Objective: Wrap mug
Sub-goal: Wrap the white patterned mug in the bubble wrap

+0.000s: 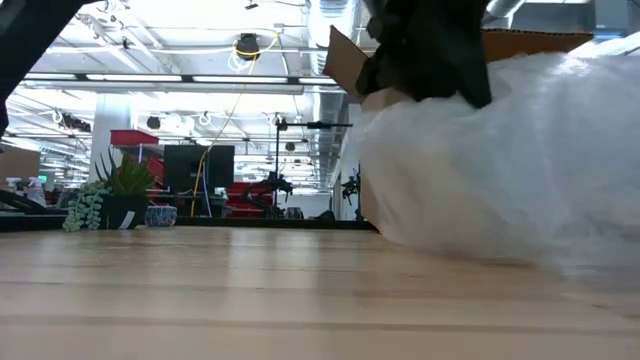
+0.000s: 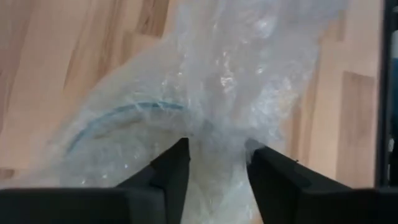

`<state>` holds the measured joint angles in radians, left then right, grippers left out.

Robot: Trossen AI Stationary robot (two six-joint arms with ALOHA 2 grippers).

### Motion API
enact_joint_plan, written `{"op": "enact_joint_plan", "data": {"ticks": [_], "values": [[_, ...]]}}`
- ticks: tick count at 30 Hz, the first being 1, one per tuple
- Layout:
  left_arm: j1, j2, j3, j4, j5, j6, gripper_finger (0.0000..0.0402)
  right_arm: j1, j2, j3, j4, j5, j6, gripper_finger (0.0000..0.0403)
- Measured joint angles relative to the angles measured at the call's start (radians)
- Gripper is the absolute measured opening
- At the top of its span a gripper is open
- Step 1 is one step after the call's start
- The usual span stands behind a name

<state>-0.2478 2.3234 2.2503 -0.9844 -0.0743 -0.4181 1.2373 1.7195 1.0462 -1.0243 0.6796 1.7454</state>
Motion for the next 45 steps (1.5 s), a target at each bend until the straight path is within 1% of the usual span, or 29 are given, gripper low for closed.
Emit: {"op": "enact_joint_plan", "data": {"ticks": [3,5,7,10,15,19,20,22,23,24,26,28,30,31,34,39,42,45], "values": [[-0.001,0.0,0.034,0.008,0.0,0.037,0.0155,0.0,0.0,0.0,0.0,0.0,0.0,0.0352],[-0.001,0.0,0.062,0.005,-0.005,0.059,0.016,0.0,0.0,0.0,0.001,0.0,0.0,0.0352],[-0.001,0.0,0.102,-0.005,-0.021,0.083,0.0161,0.0,0.0,0.0,0.0,0.0,-0.004,0.0352],[-0.001,-0.031,0.099,0.009,-0.036,0.107,0.0158,0.003,0.0,0.0,0.003,0.0,-0.017,0.0352],[-0.006,-0.066,0.105,-0.08,-0.076,0.096,0.0153,0.049,0.0,-0.001,-0.001,-0.001,0.008,0.0352],[-0.011,-0.077,0.105,-0.189,-0.185,0.083,0.0153,0.109,0.0,-0.009,0.073,-0.004,0.079,0.0352],[-0.012,-0.073,0.105,-0.228,-0.231,0.069,0.0153,0.118,0.001,-0.019,0.104,0.002,0.093,0.0352],[-0.006,-0.05,0.105,-0.299,-0.339,0.032,0.0153,0.125,0.001,-0.062,0.181,0.011,0.114,0.035],[-0.005,-0.042,0.1,-0.335,-0.375,0.018,0.0153,0.122,0.001,-0.084,0.213,0.018,0.114,0.0348],[0.001,-0.027,0.087,-0.359,-0.387,0.01,0.0153,0.112,0.001,-0.106,0.244,0.02,0.108,0.0344],[0.005,-0.01,0.063,-0.354,-0.401,-0.002,0.0153,0.086,0.001,-0.142,0.274,0.029,0.096,0.0331],[0.002,0.004,0.03,-0.343,-0.402,0.007,0.0153,0.054,0.003,-0.158,0.259,0.032,0.067,0.0315],[-0.001,0.014,0.003,-0.259,-0.404,0.063,0.0153,0.024,0.004,-0.161,0.26,0.064,0.041,0.0298],[-0.003,0.024,-0.011,-0.244,-0.406,0.097,0.0153,0.007,0.003,-0.161,0.252,0.092,0.026,0.0291],[-0.004,0.06,-0.02,-0.137,-0.422,0.154,0.0153,-0.032,0.003,-0.161,0.246,0.158,-0.005,0.0273],[-0.008,0.069,-0.02,-0.039,-0.433,0.194,0.0153,-0.094,0.001,-0.146,0.256,0.171,-0.108,0.0242],[-0.009,0.07,-0.02,0.005,-0.433,0.198,0.0153,-0.122,0.001,-0.111,0.239,0.223,-0.184,0.0208],[-0.01,0.07,-0.02,0.021,-0.434,0.213,0.0152,-0.148,0.001,-0.068,0.204,0.252,-0.259,0.016]]}}
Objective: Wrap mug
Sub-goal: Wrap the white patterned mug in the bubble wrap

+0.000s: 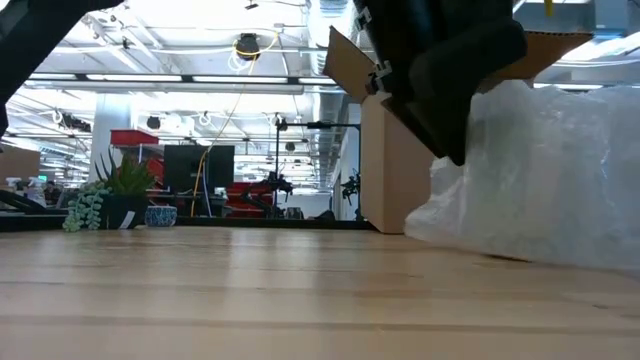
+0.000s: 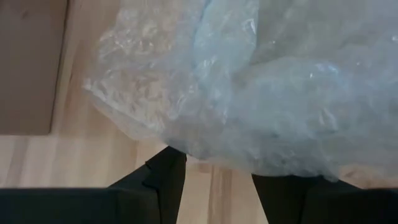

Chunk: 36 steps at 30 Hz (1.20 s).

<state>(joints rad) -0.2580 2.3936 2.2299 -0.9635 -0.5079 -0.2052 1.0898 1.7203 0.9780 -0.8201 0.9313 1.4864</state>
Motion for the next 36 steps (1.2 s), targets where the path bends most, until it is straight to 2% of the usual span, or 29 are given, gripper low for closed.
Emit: {"op": "enact_joint_plan", "data": {"ticks": [6,10,17,24,28,32,36], "values": [[-0.005,0.0,0.0,0.007,0.0,0.01,0.0152,-0.047,0.0,0.059,-0.064,0.024,-0.091,0.0055],[-0.014,0.0,0.0,0.034,0.0,0.015,0.0152,-0.067,0.0,0.082,-0.066,0.066,-0.11,0.0007],[-0.023,0.001,0.0,0.05,-0.003,0.026,0.0152,-0.089,0.0,0.091,-0.067,0.12,-0.091,0.0004],[-0.038,0.001,0.0,0.06,-0.007,0.034,0.0152,-0.115,0.0,0.091,-0.065,0.117,-0.073,0.0001],[-0.066,-0.02,0.001,-0.014,0.034,0.003,0.0152,-0.104,0.0,0.091,-0.067,0.104,-0.056,0.0001],[-0.087,-0.057,0.004,-0.116,0.013,-0.058,0.0152,-0.076,0.0,0.091,-0.063,0.088,-0.035,0.0],[-0.07,-0.054,0.002,-0.141,0.004,-0.052,0.0152,-0.049,0.0,0.091,-0.063,0.083,-0.016,0.0]]}}
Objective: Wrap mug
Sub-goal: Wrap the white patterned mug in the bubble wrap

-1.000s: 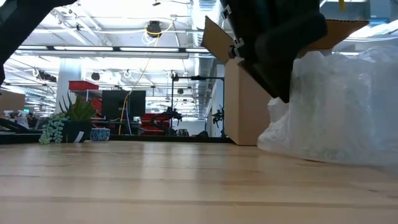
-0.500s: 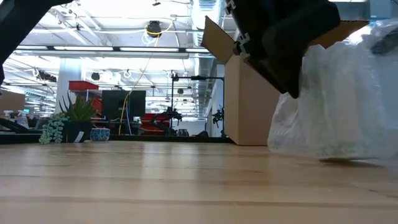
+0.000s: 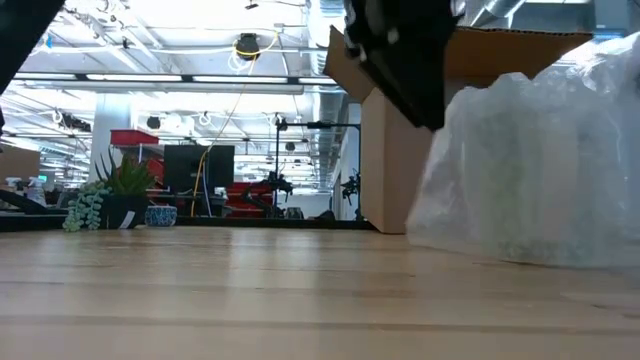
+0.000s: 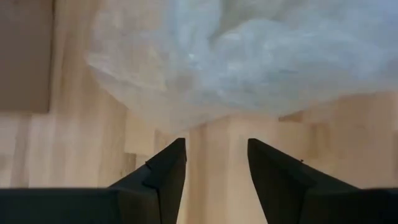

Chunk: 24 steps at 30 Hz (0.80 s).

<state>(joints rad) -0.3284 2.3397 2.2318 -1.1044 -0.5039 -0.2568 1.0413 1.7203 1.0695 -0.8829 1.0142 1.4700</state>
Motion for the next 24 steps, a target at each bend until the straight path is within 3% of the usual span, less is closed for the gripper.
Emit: {"op": "enact_joint_plan", "data": {"ticks": [4,9,16,24], "values": [[0.028,0.019,0.0,0.042,-0.044,0.04,0.0139,0.014,0.0,0.0,0.0,-0.001,0.021,0.0],[0.042,0.019,0.0,0.156,-0.084,0.131,0.0093,0.019,0.0,0.0,0.002,-0.002,0.025,0.0],[0.043,0.019,0.0,0.322,0.112,0.257,0.0021,0.02,0.0,0.0,0.01,-0.01,0.024,0.0],[0.043,0.019,-0.005,0.362,0.146,0.26,0.0002,0.019,0.0,0.0,0.007,-0.002,0.015,0.0]]}}
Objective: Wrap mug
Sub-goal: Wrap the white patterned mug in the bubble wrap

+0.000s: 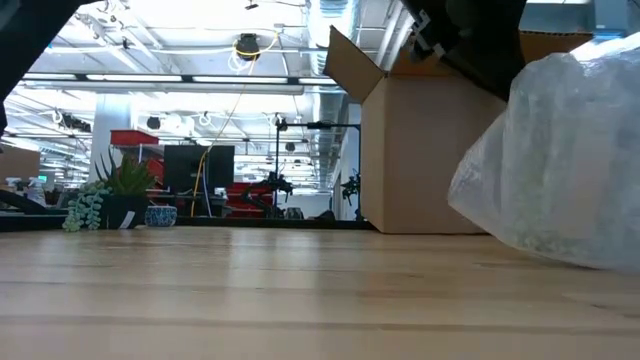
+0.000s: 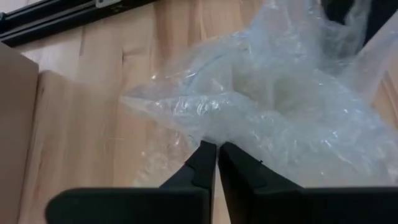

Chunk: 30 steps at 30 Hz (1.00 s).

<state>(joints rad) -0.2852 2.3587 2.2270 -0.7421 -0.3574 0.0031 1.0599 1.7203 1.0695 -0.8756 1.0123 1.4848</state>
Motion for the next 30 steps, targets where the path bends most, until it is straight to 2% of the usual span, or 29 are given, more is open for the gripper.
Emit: {"op": "enact_joint_plan", "data": {"ticks": [8,11,17,22,30], "values": [[0.0,-0.003,-0.099,0.098,0.024,-0.001,0.0,-0.026,-0.023,0.027,-0.005,0.123,0.034,0.0],[-0.003,0.003,-0.14,0.134,0.039,-0.014,0.0,-0.055,-0.022,0.025,-0.006,0.108,0.035,0.0],[-0.025,0.004,-0.14,0.173,0.026,0.045,0.0,-0.094,-0.021,0.004,0.02,0.041,0.036,0.0],[-0.054,0.004,-0.119,0.212,0.021,0.099,0.0,-0.064,-0.021,-0.007,0.052,0.029,0.036,0.0],[-0.089,-0.002,-0.117,0.335,0.123,0.185,0.0,0.026,0.021,-0.008,0.117,0.032,0.032,0.0]]}}
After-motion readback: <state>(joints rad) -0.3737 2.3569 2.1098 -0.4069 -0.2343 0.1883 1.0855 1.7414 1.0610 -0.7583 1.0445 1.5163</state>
